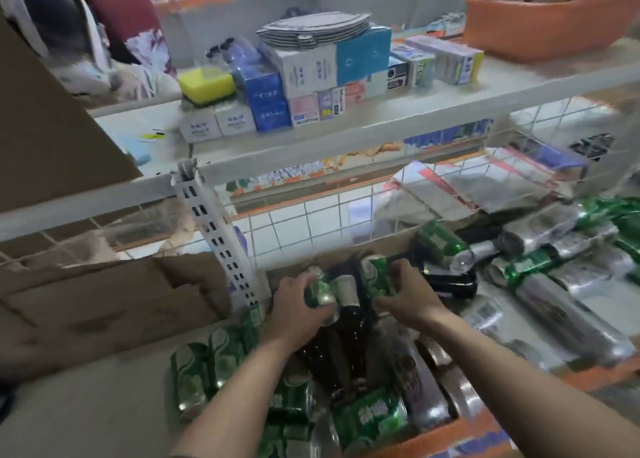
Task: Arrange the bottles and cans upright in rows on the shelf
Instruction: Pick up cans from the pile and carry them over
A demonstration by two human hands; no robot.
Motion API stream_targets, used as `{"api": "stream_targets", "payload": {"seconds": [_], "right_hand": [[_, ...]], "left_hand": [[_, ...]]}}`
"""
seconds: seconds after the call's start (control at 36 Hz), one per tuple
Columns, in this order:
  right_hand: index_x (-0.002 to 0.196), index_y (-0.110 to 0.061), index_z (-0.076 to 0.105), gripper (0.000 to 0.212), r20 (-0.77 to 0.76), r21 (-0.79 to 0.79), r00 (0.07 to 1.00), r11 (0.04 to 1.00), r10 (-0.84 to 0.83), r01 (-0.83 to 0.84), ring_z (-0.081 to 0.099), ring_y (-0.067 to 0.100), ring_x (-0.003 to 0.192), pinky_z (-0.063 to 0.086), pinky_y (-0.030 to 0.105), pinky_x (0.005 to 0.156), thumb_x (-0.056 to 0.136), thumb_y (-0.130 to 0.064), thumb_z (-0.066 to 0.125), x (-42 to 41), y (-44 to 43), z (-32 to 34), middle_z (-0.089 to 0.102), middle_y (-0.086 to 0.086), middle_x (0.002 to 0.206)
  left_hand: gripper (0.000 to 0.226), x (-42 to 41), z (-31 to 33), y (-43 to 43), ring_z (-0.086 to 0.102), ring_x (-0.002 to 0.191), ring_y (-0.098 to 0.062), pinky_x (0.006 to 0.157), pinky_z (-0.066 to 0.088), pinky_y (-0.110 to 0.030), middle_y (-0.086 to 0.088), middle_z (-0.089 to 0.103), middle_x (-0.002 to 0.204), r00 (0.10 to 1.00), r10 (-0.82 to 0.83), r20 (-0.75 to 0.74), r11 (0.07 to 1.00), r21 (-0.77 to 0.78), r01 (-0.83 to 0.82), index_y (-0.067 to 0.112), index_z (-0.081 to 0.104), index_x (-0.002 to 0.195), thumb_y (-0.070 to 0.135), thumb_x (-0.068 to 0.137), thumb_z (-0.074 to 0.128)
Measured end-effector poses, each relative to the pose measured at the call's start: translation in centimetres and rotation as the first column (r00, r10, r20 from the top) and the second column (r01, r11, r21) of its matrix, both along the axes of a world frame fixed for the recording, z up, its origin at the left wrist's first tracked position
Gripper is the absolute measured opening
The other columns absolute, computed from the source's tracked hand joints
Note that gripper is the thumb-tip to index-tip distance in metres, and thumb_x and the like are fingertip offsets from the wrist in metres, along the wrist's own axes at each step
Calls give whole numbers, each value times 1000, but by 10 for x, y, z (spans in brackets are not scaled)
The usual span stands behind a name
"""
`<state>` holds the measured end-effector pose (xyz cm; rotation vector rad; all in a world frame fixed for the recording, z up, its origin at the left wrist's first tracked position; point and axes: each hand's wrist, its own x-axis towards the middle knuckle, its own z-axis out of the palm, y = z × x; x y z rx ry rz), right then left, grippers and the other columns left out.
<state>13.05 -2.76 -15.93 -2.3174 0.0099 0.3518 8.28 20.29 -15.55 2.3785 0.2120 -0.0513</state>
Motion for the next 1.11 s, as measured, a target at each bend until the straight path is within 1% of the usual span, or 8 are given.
{"api": "stream_targets", "payload": {"seconds": [0.17, 0.33, 0.58, 0.69, 0.86, 0.92, 1.0, 1.11], "right_hand": [[132, -22, 37, 86, -159, 15, 982, 995, 103, -102, 67, 27, 107, 57, 44, 92, 66, -55, 83, 15, -13, -18, 66, 4, 119], [130, -18, 50, 77, -172, 80, 978, 991, 119, -107, 62, 21, 114, 50, 33, 93, 70, -49, 88, 19, -21, -31, 63, 2, 125], [104, -16, 59, 44, 28, 221, 999, 975, -19, 13, 64, 14, 83, 51, 34, 70, 73, -35, 84, 29, -21, -20, 67, 0, 95], [95, -17, 63, 36, 119, 384, 985, 921, -125, 71, 67, 17, 80, 57, 39, 71, 69, -34, 83, 37, -23, -12, 70, 2, 89], [100, -3, 68, 43, -40, 771, 987, 623, -157, 130, 68, 52, 94, 55, 69, 82, 73, -30, 88, 53, -20, -10, 70, 28, 98], [112, 4, 64, 54, -143, 887, 977, 416, -160, 198, 64, 57, 106, 55, 64, 89, 78, -32, 86, 54, -15, 0, 66, 35, 111], [130, -5, 63, 75, -341, 904, 930, 222, -138, 365, 64, 49, 117, 56, 54, 88, 78, -54, 82, 58, -5, 14, 64, 28, 128], [139, -15, 58, 92, -467, 879, 883, 130, 38, 459, 68, 37, 117, 59, 50, 90, 73, -77, 71, 58, 9, 31, 66, 19, 131]], "left_hand": [[91, 7, -10, -25, 43, 129, -32, 111, 39, -39, -2, 31, 124, 993, 78, -84, 985, 160, -64, 42, 37, 143, 71, 67, 77], [97, 16, -9, -31, 44, 129, -36, 106, 42, -43, -12, 45, 131, 983, 130, -128, 970, 221, -100, 43, 33, 145, 67, 64, 80], [56, 13, 5, -29, 59, 87, -10, 64, 39, -17, 16, 57, 94, 950, 312, -3, 949, -53, -311, 31, 48, 111, 27, 69, 84], [47, 12, 12, -26, 59, 82, -1, 65, 41, -18, 13, 62, 96, 897, 437, 69, 880, -241, -410, 26, 53, 106, 21, 72, 85], [32, 15, 28, -25, 66, 90, -13, 61, 45, -12, 4, 66, 98, 810, 579, 96, 681, -603, -415, 17, 60, 115, 19, 87, 76], [48, 17, 35, -24, 70, 99, -11, 75, 55, -17, 0, 70, 112, 787, 612, 80, 566, -739, -365, 19, 57, 130, 23, 87, 76], [78, 21, 48, -24, 70, 111, -27, 98, 56, -52, -10, 67, 128, 758, 651, -24, 315, -901, -299, 29, 50, 144, 34, 73, 82], [47, 22, 63, -21, 69, 106, -28, 83, 60, -52, -9, 67, 121, 738, 667, -102, 170, -944, -284, 25, 55, 131, 35, 89, 73]]}}
